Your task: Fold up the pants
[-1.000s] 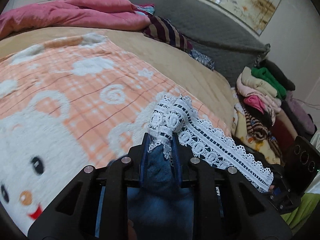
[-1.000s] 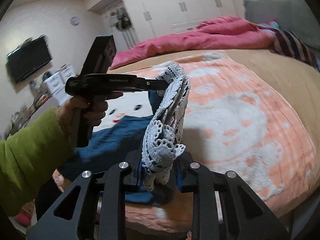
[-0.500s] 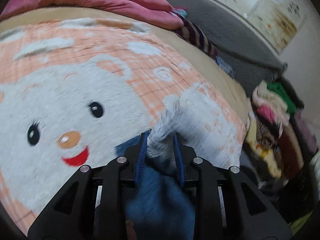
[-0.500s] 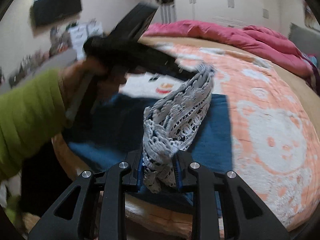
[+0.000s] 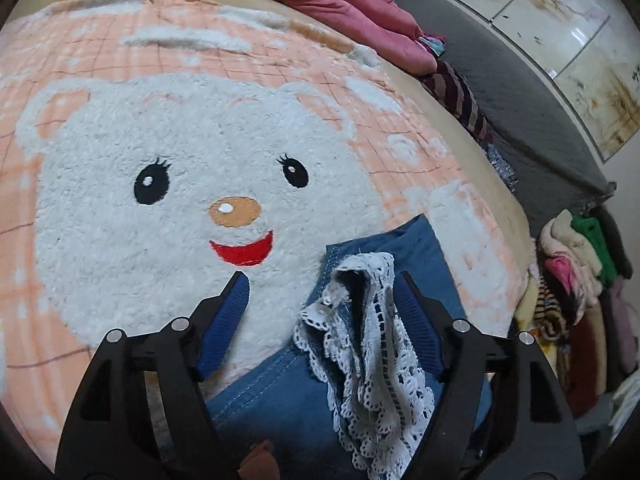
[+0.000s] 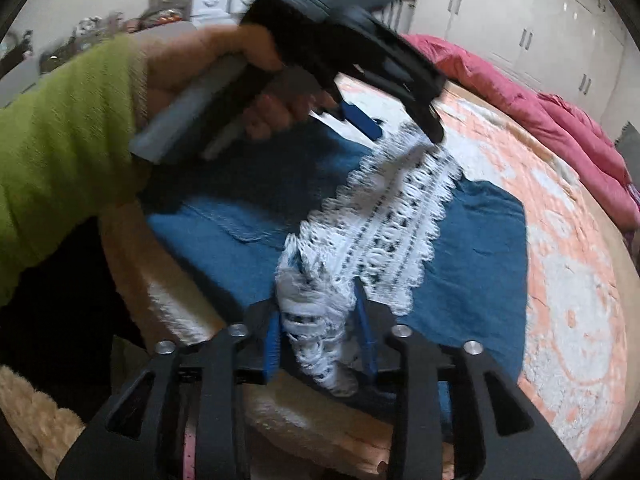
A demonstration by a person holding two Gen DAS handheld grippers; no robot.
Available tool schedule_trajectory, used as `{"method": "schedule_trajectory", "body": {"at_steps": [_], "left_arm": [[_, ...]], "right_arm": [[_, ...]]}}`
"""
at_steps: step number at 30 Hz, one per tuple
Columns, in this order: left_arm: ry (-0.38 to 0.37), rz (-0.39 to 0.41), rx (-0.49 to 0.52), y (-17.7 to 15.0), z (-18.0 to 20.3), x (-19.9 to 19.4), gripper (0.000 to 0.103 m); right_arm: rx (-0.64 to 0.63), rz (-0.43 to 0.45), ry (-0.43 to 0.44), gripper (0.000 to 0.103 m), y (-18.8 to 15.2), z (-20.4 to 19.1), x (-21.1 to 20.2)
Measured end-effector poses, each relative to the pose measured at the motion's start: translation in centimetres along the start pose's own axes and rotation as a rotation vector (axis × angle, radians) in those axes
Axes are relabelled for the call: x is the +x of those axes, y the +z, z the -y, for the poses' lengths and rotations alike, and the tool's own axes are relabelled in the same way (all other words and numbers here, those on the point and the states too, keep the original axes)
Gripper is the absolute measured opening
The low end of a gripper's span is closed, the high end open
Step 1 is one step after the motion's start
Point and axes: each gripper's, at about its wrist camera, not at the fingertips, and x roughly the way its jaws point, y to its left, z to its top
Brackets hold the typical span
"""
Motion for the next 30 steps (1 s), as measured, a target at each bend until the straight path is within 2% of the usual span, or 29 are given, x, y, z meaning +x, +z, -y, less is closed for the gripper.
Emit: {"method": "schedule_trajectory", "body": {"at_steps": [2,5,7,9,12,15,18,19,20,22,30], "left_arm": [[-0.005,0.002,0.023,-0.4,0.5,0.2,0.018],[0.028,-0.009,0.062,-0.9,1.0,0.4,0.014],[0.028,-0.011,0.069,-1.0,1.1,0.1,0.013],[0.042,-0.009,0.079,-1.2,1.2,-0.4,0.013],[0.101,0.003,0.111,-1.4,1.5,-0.9,0.013],[0.14,0.01,0.143,-1.6,1.9,-0.9,0.013],[0.197,0.009,0.187,-1.8,2.3,-0.4,0.014],[0.204,0.005,0.185,-1.8,2.1,-0.3,0.015],[0.209,0.002,0.18,-1.8,1.8,-0.3,0.018],[0.213,-0.001,0.168,-1.8,1.4,-0.3,0.02],[0.23,-0.001,0.159,-1.7,0.9,-0.2,0.03]], "right_arm": [[0.016,0.02,0.047,0.054,-0.4,0.2,-0.6],[0.058,0.042,0.076,0.06,-1.1,0.8,-2.1],[0.11,0.058,0.093,0.062,-1.5,1.7,-3.4],[0.152,0.06,0.072,0.063,-1.9,2.7,-4.1],[0.229,0.056,0.024,0.063,-2.4,5.1,-4.8],[0.335,0.044,-0.009,0.063,-2.6,7.8,-4.1],[0.419,0.024,0.023,0.063,-3.4,8.9,-3.0],[0.393,0.003,0.015,0.062,-3.3,8.3,-2.4],[0.352,-0.027,0.002,0.054,-3.3,7.6,-1.7],[0.301,-0.066,0.022,0.049,-3.3,6.4,-0.8],[0.262,-0.098,0.027,0.049,-3.6,5.8,0.1]]}}
